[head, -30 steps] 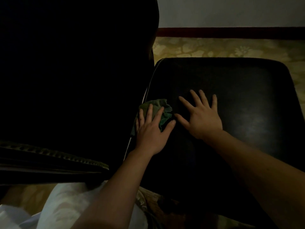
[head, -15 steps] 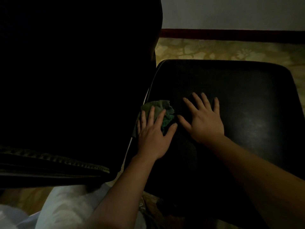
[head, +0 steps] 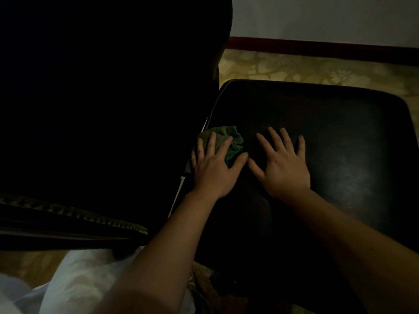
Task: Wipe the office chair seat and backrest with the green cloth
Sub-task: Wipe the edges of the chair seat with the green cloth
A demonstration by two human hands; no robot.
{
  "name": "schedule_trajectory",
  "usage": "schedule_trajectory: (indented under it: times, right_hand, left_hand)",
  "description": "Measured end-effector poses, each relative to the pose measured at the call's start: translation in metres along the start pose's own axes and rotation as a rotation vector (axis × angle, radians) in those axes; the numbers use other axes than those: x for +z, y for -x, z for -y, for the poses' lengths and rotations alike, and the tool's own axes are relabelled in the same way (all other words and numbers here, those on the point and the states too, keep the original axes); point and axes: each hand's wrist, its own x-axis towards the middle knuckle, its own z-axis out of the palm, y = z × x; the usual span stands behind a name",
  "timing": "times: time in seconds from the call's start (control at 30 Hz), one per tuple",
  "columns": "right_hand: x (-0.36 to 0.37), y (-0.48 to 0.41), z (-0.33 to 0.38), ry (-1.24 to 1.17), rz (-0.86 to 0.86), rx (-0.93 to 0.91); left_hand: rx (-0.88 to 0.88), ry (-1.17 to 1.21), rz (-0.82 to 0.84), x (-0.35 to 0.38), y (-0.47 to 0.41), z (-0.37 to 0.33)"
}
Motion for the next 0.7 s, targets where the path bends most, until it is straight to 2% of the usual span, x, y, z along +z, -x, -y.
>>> schedule_trajectory:
  times: [0.47, 0.7]
  right_hand:
    - [-0.002, 0.001, -0.001, -0.017, -0.001, -0.001]
    - [0.000, 0.000, -0.001, -0.019, -0.002, -0.005]
  left_hand:
    - [0.040, -0.043, -0.008, 0.006, 0.028, 0.010]
    - [0.028, 0.085, 0.014, -0.004, -0.005, -0.002]
